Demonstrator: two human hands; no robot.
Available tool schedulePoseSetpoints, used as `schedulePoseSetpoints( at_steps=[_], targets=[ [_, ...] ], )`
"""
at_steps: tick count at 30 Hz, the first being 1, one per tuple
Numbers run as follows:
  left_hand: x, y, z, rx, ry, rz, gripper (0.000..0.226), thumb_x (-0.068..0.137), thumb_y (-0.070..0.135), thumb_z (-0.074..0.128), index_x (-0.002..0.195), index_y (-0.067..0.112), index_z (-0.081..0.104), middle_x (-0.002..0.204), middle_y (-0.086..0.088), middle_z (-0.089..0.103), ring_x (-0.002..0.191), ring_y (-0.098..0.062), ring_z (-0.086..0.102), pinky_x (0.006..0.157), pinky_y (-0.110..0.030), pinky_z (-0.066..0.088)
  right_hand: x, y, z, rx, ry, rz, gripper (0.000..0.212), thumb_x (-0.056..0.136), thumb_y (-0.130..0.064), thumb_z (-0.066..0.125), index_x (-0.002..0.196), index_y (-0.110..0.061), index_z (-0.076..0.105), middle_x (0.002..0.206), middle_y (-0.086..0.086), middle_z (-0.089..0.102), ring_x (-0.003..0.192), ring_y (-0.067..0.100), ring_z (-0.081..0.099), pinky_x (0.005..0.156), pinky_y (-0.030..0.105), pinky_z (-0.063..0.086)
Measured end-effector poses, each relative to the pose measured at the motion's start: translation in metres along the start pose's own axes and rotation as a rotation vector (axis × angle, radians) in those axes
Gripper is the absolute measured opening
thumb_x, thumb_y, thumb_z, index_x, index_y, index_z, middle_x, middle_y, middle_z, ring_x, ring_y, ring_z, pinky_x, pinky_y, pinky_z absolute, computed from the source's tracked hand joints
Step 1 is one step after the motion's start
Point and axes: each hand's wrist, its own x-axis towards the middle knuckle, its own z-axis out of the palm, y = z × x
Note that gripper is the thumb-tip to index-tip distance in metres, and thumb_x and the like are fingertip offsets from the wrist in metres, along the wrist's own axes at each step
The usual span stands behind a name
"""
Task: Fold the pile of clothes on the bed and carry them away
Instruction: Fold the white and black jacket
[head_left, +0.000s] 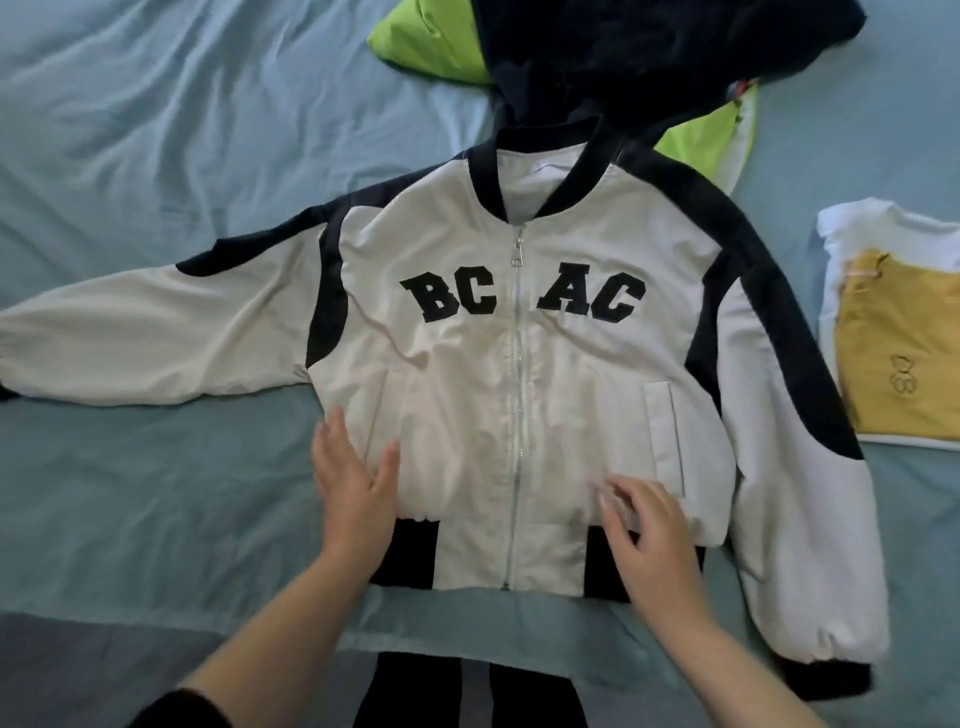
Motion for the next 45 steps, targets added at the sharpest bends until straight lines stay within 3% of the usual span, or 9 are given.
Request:
schedulePoseSetpoints(
  at_steps=[6,14,18,24,30,32,34,37,45],
  targets=[
    [-0.055,-0.044,-0.006,-0.397,-0.204,-0.416,0.022,0.093,0.024,0.062,0.115,0.021,0.06,0.116,0.006,0.065,0.107,-0.011,0.061,0.09,-0.027,0.044,-0.062,0.074,-0.027,0.274,0.023,0.741,0.049,0.086,-0.024,0.072,0.124,-0.002,0.052,0.121,0.015,0.058,0.115,0.032,0.056,0.1,0.043,0.045],
    [-0.046,-0.034,-0.015,-0.418,-0.106,-0.363,0.009,0.089,0.011,0.067,0.095,0.013,0.062,0.094,-0.003,0.068,0.082,-0.013,0.065,0.07,-0.024,0.052,-0.017,0.074,-0.033,0.506,-0.079,0.685,0.025,0.093,-0.023,0.062,0.115,-0.011,0.065,0.11,0.004,0.069,0.103,0.018,0.064,0.096,0.039,0.05],
    [-0.04,-0.048,-0.049,-0.198,0.044,-0.34,0.022,0.089,0.023,0.068,0.083,0.007,0.054,0.078,-0.014,0.058,0.054,-0.02,0.05,0.036,-0.018,0.041,-0.035,0.073,-0.05,0.409,-0.168,0.671,0.028,0.098,-0.029,0.053,0.079,-0.01,0.063,0.069,0.005,0.062,0.058,0.015,0.058,0.047,0.025,0.047],
    [-0.055,-0.076,-0.062,0.18,-0.111,-0.354,0.032,0.09,0.027,0.067,0.098,-0.003,0.059,0.092,-0.026,0.066,0.071,-0.032,0.063,0.071,-0.048,0.054,-0.072,0.061,-0.023,0.072,-0.373,0.652,0.036,0.102,-0.029,0.044,0.074,-0.008,0.052,0.069,0.008,0.05,0.062,0.023,0.051,0.047,0.027,0.037],
    [-0.067,-0.035,-0.025,0.564,0.073,-0.099,0.089,0.082,0.051,0.061,0.151,0.026,0.01,0.157,-0.012,0.015,0.143,-0.031,0.018,0.112,-0.057,0.016,-0.063,0.006,-0.021,-0.281,0.136,0.137,0.029,0.086,-0.052,0.057,0.079,-0.025,0.049,0.08,-0.005,0.056,0.078,0.021,0.054,0.069,0.037,0.04],
    [-0.065,-0.022,0.003,0.661,-0.077,0.078,0.091,0.084,0.07,0.043,0.148,0.04,-0.013,0.16,-0.001,-0.015,0.148,-0.027,-0.009,0.113,-0.06,-0.003,-0.048,-0.017,0.006,-0.431,-0.007,-0.119,0.045,0.09,-0.054,0.045,0.122,-0.024,0.053,0.126,0.001,0.057,0.118,0.023,0.052,0.101,0.045,0.035],
    [-0.059,-0.017,0.031,0.757,-0.249,0.225,0.092,0.08,0.083,0.026,0.143,0.045,-0.029,0.153,0.002,-0.038,0.144,-0.029,-0.028,0.109,-0.061,-0.015,-0.032,-0.022,0.032,-0.639,-0.213,-0.305,0.065,0.095,-0.058,0.024,0.153,-0.032,0.013,0.162,0.003,0.01,0.149,0.025,0.01,0.118,0.051,0.003],
    [-0.042,-0.023,0.056,0.92,-0.455,0.441,0.091,0.075,0.089,0.013,0.138,0.046,-0.037,0.142,0.004,-0.053,0.134,-0.028,-0.043,0.11,-0.066,-0.015,-0.007,0.017,0.043,-0.844,-0.417,-0.345,0.07,0.094,-0.064,0.009,0.148,-0.033,-0.022,0.156,0.001,-0.03,0.139,0.019,-0.033,0.112,0.047,-0.024],
    [-0.054,0.002,0.062,0.981,-0.496,0.413,0.093,0.075,0.088,0.014,0.136,0.044,-0.041,0.14,0.0,-0.053,0.134,-0.033,-0.042,0.105,-0.064,-0.02,-0.014,0.05,-0.001,-0.897,-0.262,-0.163,0.062,0.1,-0.051,0.012,0.153,-0.024,-0.007,0.157,0.001,-0.022,0.144,0.016,-0.022,0.112,0.049,-0.023]
  ],
)
